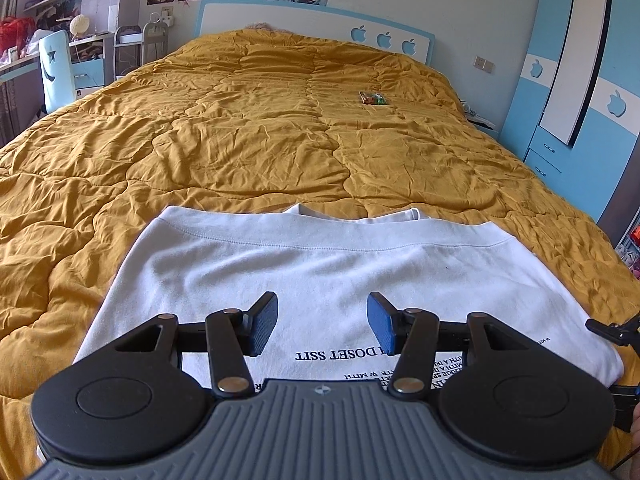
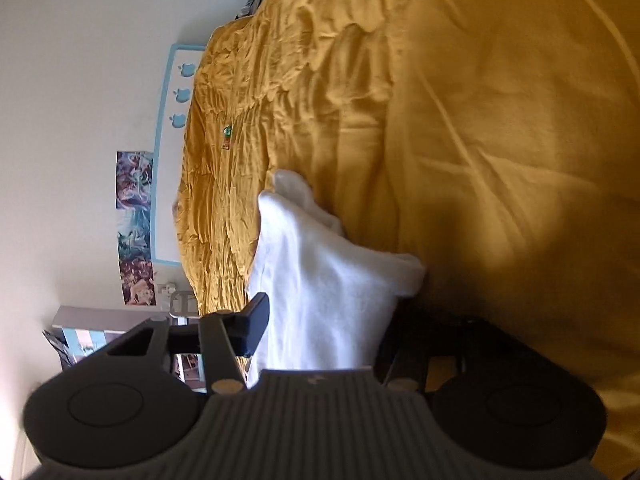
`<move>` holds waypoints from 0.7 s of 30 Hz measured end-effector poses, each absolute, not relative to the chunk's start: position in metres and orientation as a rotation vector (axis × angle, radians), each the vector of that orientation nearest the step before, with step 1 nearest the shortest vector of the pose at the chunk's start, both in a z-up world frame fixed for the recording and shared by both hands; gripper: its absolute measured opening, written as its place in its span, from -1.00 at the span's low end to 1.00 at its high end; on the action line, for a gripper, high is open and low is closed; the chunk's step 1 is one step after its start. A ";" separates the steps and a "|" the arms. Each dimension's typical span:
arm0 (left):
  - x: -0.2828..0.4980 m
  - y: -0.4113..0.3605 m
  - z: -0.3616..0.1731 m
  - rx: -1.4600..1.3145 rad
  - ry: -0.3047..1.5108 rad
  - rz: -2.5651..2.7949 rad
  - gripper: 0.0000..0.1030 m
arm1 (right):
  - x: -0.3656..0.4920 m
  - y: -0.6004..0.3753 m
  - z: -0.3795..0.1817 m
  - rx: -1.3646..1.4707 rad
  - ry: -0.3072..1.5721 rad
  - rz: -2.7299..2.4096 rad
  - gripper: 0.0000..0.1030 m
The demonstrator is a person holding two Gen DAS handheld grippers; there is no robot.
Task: Fold small clothes
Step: 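Grasp the sweatshirt side with the right gripper and fold it inward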
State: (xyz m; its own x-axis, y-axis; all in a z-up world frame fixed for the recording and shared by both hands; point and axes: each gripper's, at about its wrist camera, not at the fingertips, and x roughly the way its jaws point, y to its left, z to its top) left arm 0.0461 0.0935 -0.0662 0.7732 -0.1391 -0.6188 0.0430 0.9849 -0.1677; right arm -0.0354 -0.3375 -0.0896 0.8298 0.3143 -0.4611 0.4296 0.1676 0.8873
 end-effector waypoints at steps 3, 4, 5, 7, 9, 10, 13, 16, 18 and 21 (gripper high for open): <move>0.047 0.097 -0.068 -0.161 0.692 -0.107 0.18 | -0.037 -0.339 -0.103 1.468 0.636 -0.119 -0.45; 0.047 0.097 -0.068 -0.163 0.693 -0.106 0.18 | -0.034 -0.338 -0.103 1.457 0.627 -0.103 -0.44; 0.047 0.098 -0.068 -0.165 0.693 -0.103 0.18 | -0.034 -0.337 -0.100 1.445 0.622 -0.092 -0.43; 0.048 0.098 -0.069 -0.164 0.699 -0.101 0.18 | -0.029 -0.334 -0.094 1.396 0.618 -0.037 -0.40; 0.048 0.098 -0.069 -0.166 0.702 -0.102 0.18 | -0.023 -0.329 -0.089 1.343 0.629 -0.011 -0.19; 0.048 0.098 -0.069 -0.165 0.702 -0.104 0.18 | -0.021 -0.328 -0.089 1.339 0.629 0.004 0.01; 0.050 0.096 -0.071 -0.159 0.710 -0.105 0.18 | -0.007 -0.323 -0.093 1.311 0.647 -0.025 -0.53; 0.048 0.095 -0.070 -0.151 0.711 -0.114 0.18 | -0.005 -0.321 -0.102 1.298 0.656 -0.064 -0.76; 0.045 0.097 -0.067 -0.145 0.693 -0.113 0.18 | -0.007 -0.319 -0.096 1.271 0.634 -0.058 -0.77; 0.044 0.103 -0.066 -0.149 0.692 -0.089 0.18 | -0.001 -0.310 -0.076 1.131 0.608 -0.044 -0.77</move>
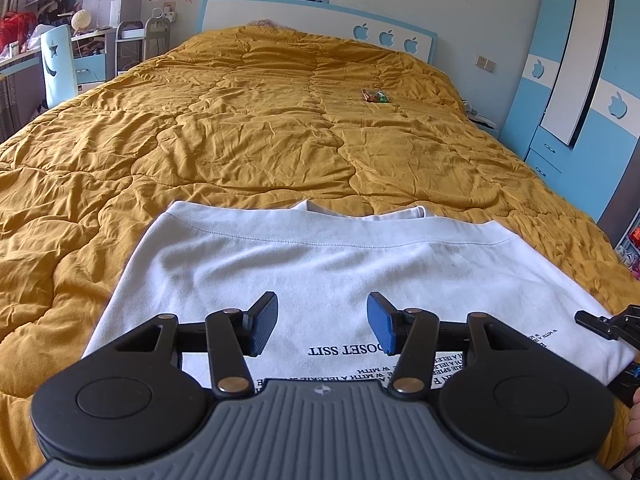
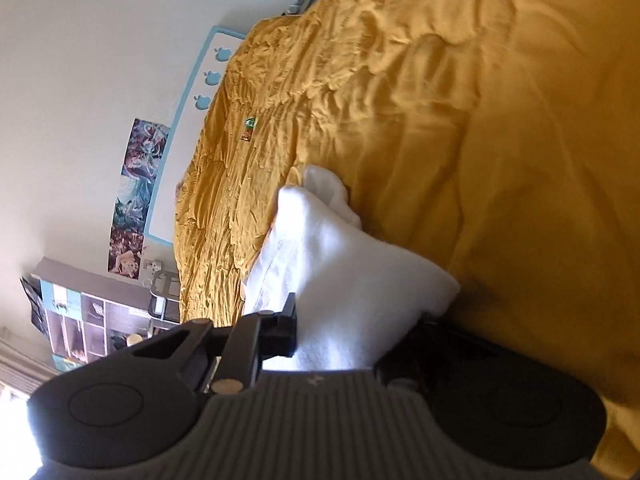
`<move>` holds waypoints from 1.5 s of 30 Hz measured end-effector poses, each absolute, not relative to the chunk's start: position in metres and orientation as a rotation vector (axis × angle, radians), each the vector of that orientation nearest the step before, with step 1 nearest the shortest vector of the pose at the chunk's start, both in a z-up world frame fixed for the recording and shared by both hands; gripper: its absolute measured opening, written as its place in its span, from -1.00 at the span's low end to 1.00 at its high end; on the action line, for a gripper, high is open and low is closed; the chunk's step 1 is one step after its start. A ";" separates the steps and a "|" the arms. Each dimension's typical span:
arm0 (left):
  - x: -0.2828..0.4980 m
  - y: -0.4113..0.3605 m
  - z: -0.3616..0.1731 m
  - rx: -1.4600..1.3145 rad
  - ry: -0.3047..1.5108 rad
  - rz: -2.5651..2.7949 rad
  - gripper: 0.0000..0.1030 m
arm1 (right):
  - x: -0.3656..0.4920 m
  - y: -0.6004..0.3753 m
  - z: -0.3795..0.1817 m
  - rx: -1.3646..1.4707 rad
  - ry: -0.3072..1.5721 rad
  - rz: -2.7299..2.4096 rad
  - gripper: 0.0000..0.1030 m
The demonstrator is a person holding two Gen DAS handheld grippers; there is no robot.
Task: Fold small clothes
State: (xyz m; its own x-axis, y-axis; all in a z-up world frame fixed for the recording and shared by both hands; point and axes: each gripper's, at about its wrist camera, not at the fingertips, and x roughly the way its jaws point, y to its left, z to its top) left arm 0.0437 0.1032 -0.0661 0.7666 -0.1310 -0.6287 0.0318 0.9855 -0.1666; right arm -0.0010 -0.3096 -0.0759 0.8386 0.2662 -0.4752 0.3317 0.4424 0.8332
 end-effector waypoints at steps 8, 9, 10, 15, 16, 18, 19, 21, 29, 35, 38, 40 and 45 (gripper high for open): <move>0.029 0.129 -0.068 -0.149 0.692 -0.077 0.18 | 0.012 -0.275 -0.023 0.784 0.516 0.013 -0.78; 0.027 0.131 -0.069 -0.147 0.691 -0.077 0.18 | 0.013 -0.273 -0.020 0.769 0.509 0.018 -0.78; 0.025 0.134 -0.069 -0.144 0.691 -0.076 0.18 | 0.012 -0.272 -0.017 0.765 0.504 0.025 -0.77; 0.014 0.145 -0.071 -0.131 0.685 -0.058 0.18 | 0.013 -0.262 0.004 0.724 0.465 0.069 -0.77; 0.013 0.147 -0.071 -0.131 0.682 -0.054 0.18 | 0.013 -0.258 0.009 0.705 0.454 0.083 -0.77; 0.010 0.152 -0.070 -0.138 0.673 -0.041 0.18 | 0.014 -0.249 0.021 0.672 0.433 0.110 -0.77; 0.009 0.154 -0.069 -0.145 0.668 -0.037 0.18 | 0.015 -0.243 0.027 0.664 0.423 0.124 -0.77; 0.008 0.161 -0.068 -0.163 0.663 -0.028 0.18 | 0.016 -0.235 0.036 0.671 0.407 0.155 -0.77; -0.003 0.192 -0.064 -0.241 0.645 0.015 0.18 | 0.017 -0.184 0.076 0.529 0.339 0.250 -0.77; -0.014 0.216 -0.065 -0.272 0.632 0.079 0.18 | 0.020 -0.126 0.096 0.319 0.307 0.301 -0.77; -0.021 0.229 -0.062 -0.248 0.627 0.124 0.18 | 0.021 -0.086 0.099 0.174 0.277 0.357 -0.77; -0.030 0.239 -0.057 -0.222 0.596 0.172 0.18 | 0.017 -0.051 0.094 0.021 0.241 0.395 -0.78; -0.054 0.271 -0.044 -0.173 0.539 0.317 0.18 | -0.004 0.063 0.033 -0.487 0.185 0.460 -0.78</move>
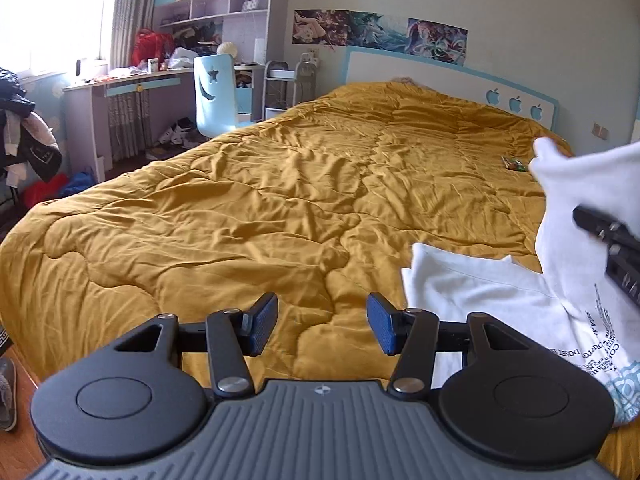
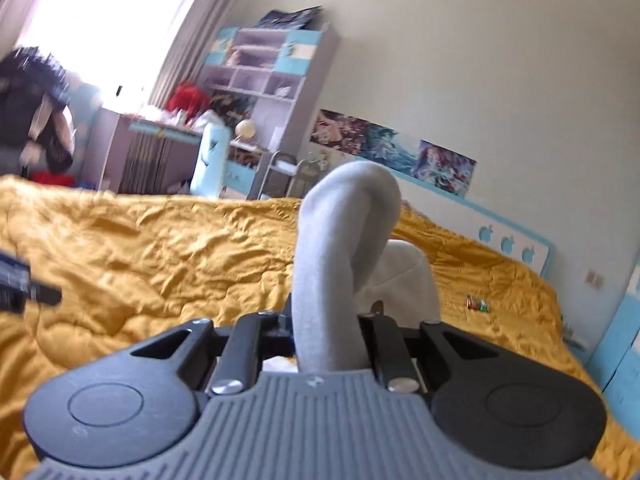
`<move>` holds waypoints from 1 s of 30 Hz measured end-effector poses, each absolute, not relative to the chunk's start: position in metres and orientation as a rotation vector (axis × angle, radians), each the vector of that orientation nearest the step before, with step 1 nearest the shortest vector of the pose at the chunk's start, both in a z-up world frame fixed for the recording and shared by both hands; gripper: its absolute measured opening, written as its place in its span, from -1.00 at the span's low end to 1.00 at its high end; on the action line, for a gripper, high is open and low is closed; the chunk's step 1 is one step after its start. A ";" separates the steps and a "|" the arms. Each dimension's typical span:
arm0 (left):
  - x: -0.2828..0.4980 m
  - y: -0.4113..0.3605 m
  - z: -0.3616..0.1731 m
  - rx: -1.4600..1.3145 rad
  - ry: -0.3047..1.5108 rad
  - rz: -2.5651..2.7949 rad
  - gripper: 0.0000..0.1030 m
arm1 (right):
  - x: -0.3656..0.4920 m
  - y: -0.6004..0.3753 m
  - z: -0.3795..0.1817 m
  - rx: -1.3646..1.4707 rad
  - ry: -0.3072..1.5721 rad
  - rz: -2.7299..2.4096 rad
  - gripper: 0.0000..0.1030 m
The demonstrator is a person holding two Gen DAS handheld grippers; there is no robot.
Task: Fold small clothes
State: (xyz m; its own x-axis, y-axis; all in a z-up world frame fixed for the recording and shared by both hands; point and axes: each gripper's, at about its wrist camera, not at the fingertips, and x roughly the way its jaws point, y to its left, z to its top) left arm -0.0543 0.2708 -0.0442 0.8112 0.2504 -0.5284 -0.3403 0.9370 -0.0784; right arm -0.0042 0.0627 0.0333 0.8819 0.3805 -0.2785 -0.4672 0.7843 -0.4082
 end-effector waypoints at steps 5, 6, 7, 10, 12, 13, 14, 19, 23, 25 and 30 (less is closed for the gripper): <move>-0.072 0.283 -0.049 -0.150 0.548 0.346 0.18 | -0.036 0.143 -0.061 -0.872 0.283 0.631 -0.78; -0.075 0.282 -0.051 -0.139 0.545 0.355 0.19 | -0.039 0.147 -0.072 -0.893 0.300 0.622 -0.78; -0.077 0.281 -0.053 -0.134 0.548 0.359 0.20 | -0.041 0.148 -0.078 -0.903 0.297 0.612 -0.77; -0.074 0.281 -0.062 -0.143 0.587 0.346 0.20 | -0.028 0.145 -0.065 -0.808 0.365 0.626 -0.69; -0.068 0.283 -0.064 -0.166 0.603 0.355 0.20 | -0.018 0.140 -0.054 -0.686 0.435 0.664 -0.58; -0.067 0.283 -0.063 -0.179 0.600 0.355 0.20 | -0.015 0.137 -0.049 -0.629 0.467 0.690 -0.55; -0.067 0.285 -0.062 -0.197 0.594 0.349 0.20 | -0.012 0.134 -0.046 -0.591 0.486 0.710 -0.52; -0.063 0.289 -0.058 -0.267 0.592 0.332 0.20 | -0.025 0.128 -0.032 -0.414 0.596 0.963 -0.21; -0.061 0.287 -0.054 -0.311 0.599 0.314 0.20 | -0.016 0.108 -0.030 -0.152 0.770 1.134 -0.37; -0.060 0.284 -0.051 -0.315 0.598 0.301 0.20 | -0.013 0.085 -0.027 0.056 0.857 1.267 -0.64; -0.053 0.269 -0.038 -0.305 0.575 0.265 0.20 | -0.022 0.045 0.012 0.089 0.695 1.245 -0.60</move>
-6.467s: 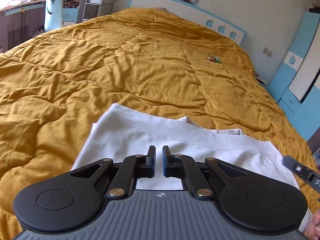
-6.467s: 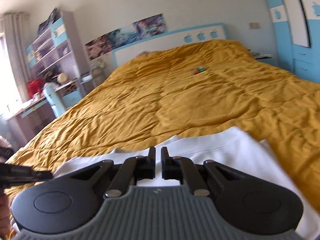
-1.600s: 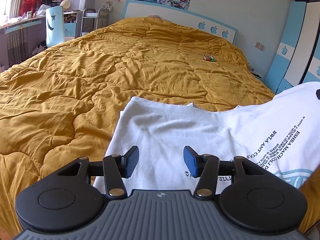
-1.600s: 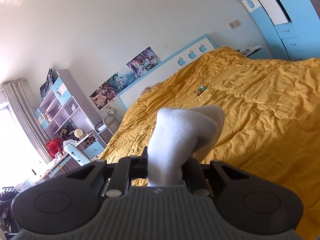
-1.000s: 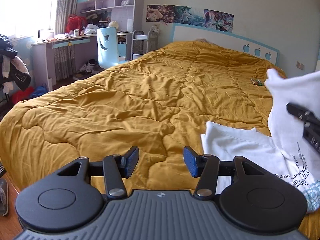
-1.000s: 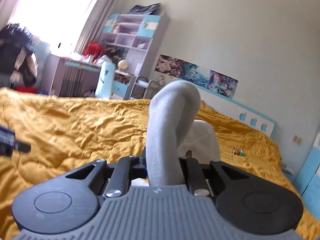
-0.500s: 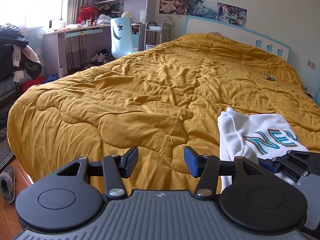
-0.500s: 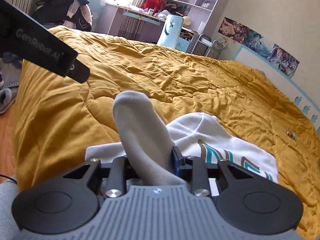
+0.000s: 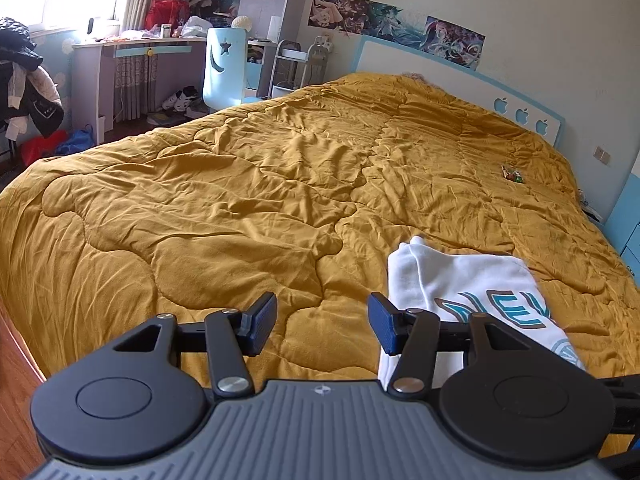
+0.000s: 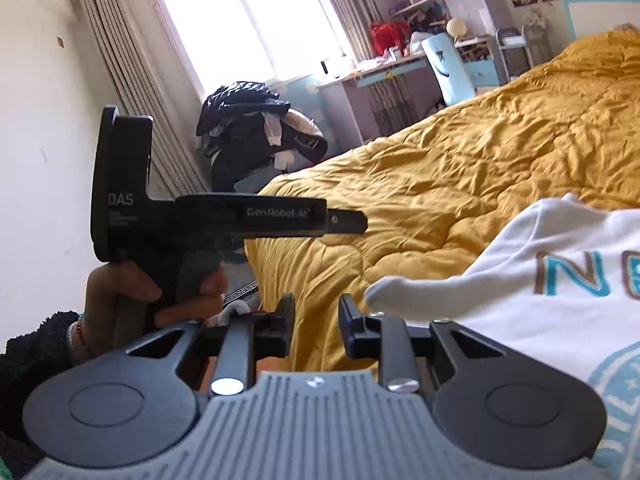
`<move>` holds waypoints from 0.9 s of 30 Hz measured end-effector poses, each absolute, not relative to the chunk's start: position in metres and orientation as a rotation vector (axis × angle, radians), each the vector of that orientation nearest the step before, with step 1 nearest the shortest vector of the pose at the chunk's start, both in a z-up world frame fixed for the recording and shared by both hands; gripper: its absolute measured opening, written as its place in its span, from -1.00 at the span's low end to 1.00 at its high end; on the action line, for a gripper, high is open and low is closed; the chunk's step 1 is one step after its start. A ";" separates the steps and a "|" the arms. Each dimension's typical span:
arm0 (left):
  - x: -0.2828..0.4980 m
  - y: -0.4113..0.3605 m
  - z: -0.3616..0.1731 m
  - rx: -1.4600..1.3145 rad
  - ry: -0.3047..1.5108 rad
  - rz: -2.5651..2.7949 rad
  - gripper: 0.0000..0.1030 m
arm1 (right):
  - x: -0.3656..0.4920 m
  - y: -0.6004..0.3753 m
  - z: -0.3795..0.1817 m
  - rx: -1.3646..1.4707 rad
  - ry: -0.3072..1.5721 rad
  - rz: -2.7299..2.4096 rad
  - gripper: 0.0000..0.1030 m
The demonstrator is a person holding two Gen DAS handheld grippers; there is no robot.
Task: Fold small clothes
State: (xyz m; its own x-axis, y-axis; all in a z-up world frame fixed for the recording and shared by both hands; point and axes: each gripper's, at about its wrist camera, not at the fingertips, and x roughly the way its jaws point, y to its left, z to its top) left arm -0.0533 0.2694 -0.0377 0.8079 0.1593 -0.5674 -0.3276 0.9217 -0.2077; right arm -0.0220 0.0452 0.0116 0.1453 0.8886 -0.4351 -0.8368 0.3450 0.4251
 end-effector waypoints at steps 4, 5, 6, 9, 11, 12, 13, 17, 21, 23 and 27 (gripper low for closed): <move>-0.044 0.251 -0.032 -0.327 0.556 0.169 -0.06 | -0.019 -0.007 0.031 0.096 0.511 1.042 -0.70; -0.041 0.244 -0.033 -0.344 0.559 0.125 -0.11 | -0.021 -0.019 0.032 0.080 0.474 0.993 -0.75; -0.037 0.238 -0.035 -0.360 0.565 0.077 -0.12 | -0.021 -0.028 0.031 0.067 0.461 0.958 -0.86; -0.020 0.216 -0.049 -0.377 0.592 -0.025 -0.39 | -0.020 -0.050 0.026 0.078 0.469 0.841 -0.87; -0.008 0.196 -0.065 -0.319 0.596 -0.054 -0.59 | -0.018 -0.057 0.016 0.093 0.479 0.785 -0.89; -0.005 0.190 -0.072 -0.282 0.584 -0.056 -0.80 | -0.015 -0.057 0.010 0.095 0.488 0.765 -0.91; -0.002 0.184 -0.083 -0.237 0.576 -0.045 -0.91 | -0.012 -0.055 0.003 0.081 0.506 0.747 -0.92; -0.001 0.196 -0.122 -0.274 0.597 0.007 -0.95 | -0.012 -0.047 -0.031 -0.073 0.537 0.754 -0.97; -0.010 0.200 -0.125 -0.255 0.577 -0.040 -0.94 | 0.004 -0.071 -0.068 0.140 0.721 0.721 -1.00; -0.012 0.197 -0.126 -0.240 0.576 -0.047 -0.94 | 0.005 -0.083 -0.076 0.192 0.743 0.728 -1.00; -0.011 0.203 -0.123 -0.276 0.587 -0.056 -0.94 | 0.002 -0.096 -0.077 0.240 0.774 0.733 -1.00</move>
